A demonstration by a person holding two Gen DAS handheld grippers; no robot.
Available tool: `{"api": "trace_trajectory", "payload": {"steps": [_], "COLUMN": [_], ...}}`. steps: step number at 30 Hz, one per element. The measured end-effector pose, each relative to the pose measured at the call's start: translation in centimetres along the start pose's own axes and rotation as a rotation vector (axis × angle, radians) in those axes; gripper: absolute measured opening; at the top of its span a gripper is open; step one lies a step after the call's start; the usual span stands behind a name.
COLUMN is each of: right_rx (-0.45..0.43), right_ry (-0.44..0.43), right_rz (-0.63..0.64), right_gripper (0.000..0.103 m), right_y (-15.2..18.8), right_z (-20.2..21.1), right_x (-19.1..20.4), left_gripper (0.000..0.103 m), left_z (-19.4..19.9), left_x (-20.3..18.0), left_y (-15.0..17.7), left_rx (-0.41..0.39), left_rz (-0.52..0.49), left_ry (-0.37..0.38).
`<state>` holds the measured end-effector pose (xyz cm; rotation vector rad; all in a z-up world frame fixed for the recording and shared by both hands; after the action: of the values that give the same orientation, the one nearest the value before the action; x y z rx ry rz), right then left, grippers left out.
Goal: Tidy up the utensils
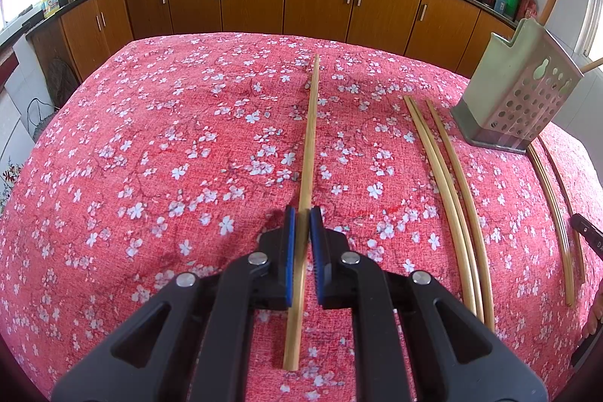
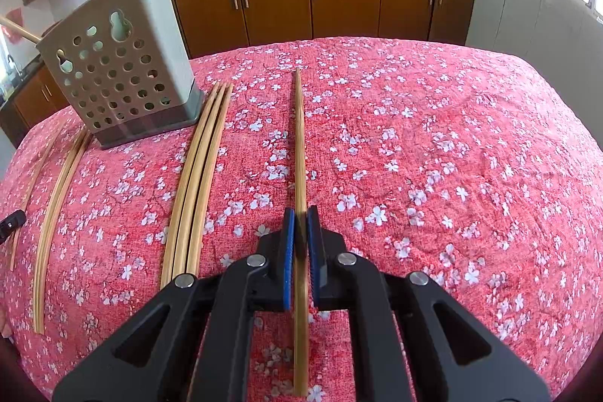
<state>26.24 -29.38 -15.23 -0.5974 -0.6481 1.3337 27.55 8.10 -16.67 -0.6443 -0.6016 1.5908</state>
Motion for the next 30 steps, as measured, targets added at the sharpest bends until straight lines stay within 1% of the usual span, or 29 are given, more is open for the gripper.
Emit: {"api": "trace_trajectory", "payload": {"steps": [9,14,18,23,25,26,30], "right_rx": [0.0,0.001,0.002,-0.01,-0.037,-0.064,-0.16], "right_ry": [-0.002,-0.011,-0.024,-0.016,-0.029,-0.035,-0.053], "right_rz": [-0.006,0.007,-0.004,0.006,0.002,0.0,-0.011], "right_gripper": [0.008,0.008,0.008,0.008,0.008,0.008,0.008], "right_y": [0.0,0.7,0.8,0.8,0.5,-0.1,-2.5], "right_z": [0.2,1.0,1.2,1.6,2.6,3.4,6.2], "right_x": [0.1,0.3,0.4,0.6,0.7,0.9,1.2], "left_gripper": [0.012,0.012,0.012,0.008,0.008,0.008,0.008], "left_z": [0.1,0.7,1.3,1.5,2.4,3.0,6.2], "left_x": [0.0,0.1,0.4,-0.2,-0.5,-0.3,-1.1], "left_y": [0.0,0.5,1.1,1.1,0.5,0.1,-2.9], "left_rx": [0.0,0.002,0.003,0.005,-0.02,-0.036,-0.131], "left_rz": [0.004,-0.036,-0.031,-0.056,-0.063,-0.062,-0.045], "left_ry": [0.004,-0.006,-0.007,-0.027,-0.03,-0.025,0.014]}}
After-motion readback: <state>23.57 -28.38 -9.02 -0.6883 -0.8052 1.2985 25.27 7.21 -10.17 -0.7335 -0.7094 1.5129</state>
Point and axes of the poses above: each gripper's, at about its wrist camera, not at the fingertips, and z roughly against the way its jaws point, x to its left, y to its underside, the point moved 9 cm from there along -z, roughly the way its jaws point, and after that the axes turned 6 degrees about -x, right-handed, at the moved point
